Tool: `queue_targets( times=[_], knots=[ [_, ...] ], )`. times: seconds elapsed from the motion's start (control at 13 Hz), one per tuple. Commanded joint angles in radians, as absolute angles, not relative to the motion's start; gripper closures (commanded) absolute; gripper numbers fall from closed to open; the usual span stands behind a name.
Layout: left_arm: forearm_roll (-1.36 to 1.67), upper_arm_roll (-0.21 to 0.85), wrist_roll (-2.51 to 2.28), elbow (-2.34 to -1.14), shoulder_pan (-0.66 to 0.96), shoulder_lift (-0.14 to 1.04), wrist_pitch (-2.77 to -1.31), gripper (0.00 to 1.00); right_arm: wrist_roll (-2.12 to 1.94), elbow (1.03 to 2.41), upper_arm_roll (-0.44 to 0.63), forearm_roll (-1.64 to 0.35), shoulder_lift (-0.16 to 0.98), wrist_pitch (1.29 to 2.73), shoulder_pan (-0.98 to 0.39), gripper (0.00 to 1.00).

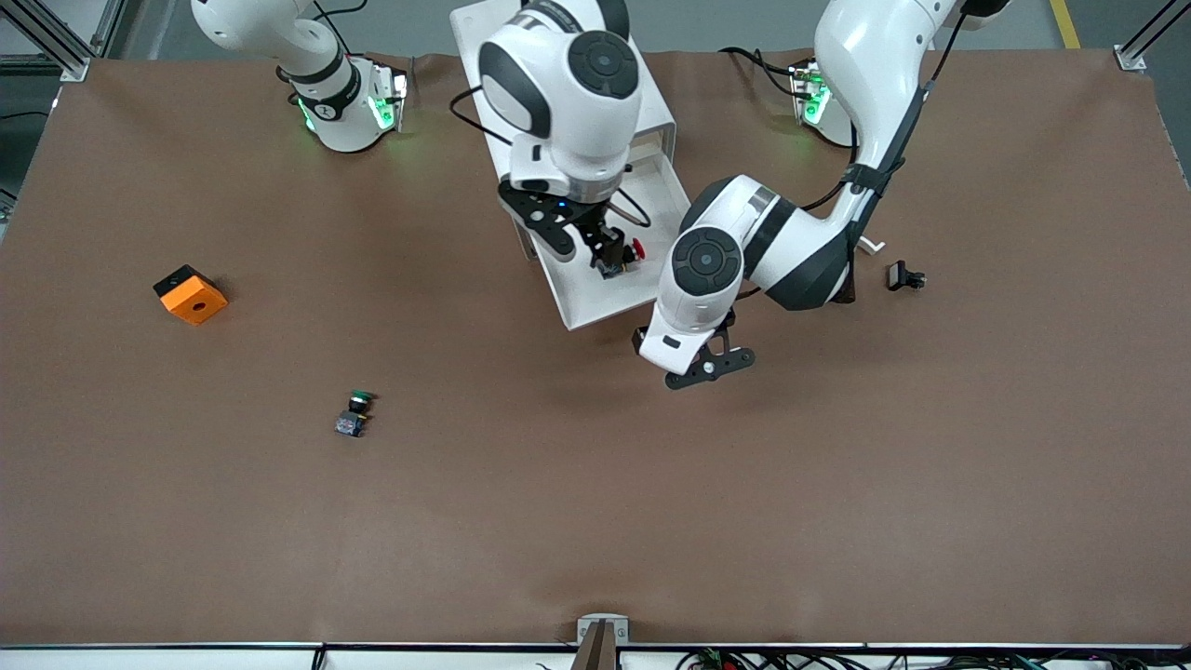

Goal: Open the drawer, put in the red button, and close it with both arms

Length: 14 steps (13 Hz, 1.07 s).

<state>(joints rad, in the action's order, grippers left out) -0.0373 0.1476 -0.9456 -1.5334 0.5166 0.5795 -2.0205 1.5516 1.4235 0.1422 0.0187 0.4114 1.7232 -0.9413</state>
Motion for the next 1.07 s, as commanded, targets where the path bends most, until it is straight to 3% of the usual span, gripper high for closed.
queue_targets(
  times=[0.0,1.0],
  knots=[
    [-0.028,0.173,-0.983,-1.603,0.511,0.549,-2.086,0.0,1.364,1.447,0.127,0.025,0.324,1.668,-0.833,0.0],
    [-0.029,0.333,-1.172,-1.647,0.5,0.563,-2.075,0.0,0.272,1.434,0.129,0.014,0.203,1.479,-0.29,0.0]
  ],
)
